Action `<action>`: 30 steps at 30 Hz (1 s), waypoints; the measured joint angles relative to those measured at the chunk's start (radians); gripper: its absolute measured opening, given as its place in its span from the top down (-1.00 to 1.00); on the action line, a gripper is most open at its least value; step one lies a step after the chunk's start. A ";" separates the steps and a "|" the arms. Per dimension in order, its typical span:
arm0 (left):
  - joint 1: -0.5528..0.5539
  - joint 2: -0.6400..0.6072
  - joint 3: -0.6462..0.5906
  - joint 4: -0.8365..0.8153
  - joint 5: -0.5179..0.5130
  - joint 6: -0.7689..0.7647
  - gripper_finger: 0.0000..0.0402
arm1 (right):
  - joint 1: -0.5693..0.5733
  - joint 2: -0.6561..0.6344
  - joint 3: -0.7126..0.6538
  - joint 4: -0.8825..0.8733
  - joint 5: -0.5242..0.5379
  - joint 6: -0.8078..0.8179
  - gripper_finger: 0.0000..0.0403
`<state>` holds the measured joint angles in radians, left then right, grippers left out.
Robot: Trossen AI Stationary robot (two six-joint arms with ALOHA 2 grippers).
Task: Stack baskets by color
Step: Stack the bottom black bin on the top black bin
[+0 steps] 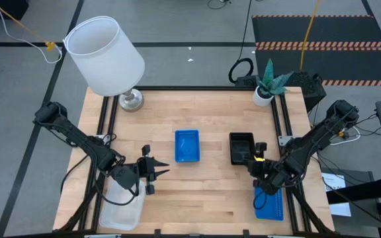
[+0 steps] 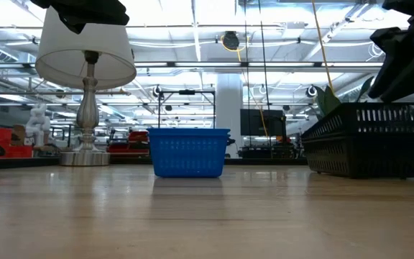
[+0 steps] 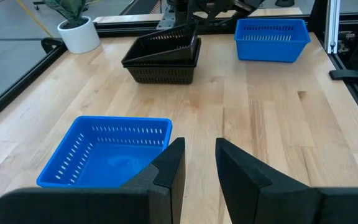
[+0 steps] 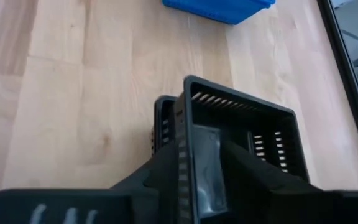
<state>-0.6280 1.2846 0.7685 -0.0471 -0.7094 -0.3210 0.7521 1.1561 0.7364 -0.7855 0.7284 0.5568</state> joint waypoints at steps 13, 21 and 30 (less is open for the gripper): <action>0.000 0.000 0.000 0.000 0.000 -0.001 0.54 | 0.000 -0.003 0.000 0.065 -0.077 0.055 0.26; 0.000 0.000 0.000 0.000 0.000 -0.003 0.54 | 0.000 -0.003 0.000 0.064 -0.098 0.079 0.72; 0.000 0.000 0.000 0.000 0.000 -0.004 0.54 | 0.000 -0.016 0.005 0.100 -0.099 0.045 0.98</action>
<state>-0.6280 1.2846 0.7685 -0.0471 -0.7094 -0.3248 0.7524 1.1396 0.7411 -0.6851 0.6290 0.6019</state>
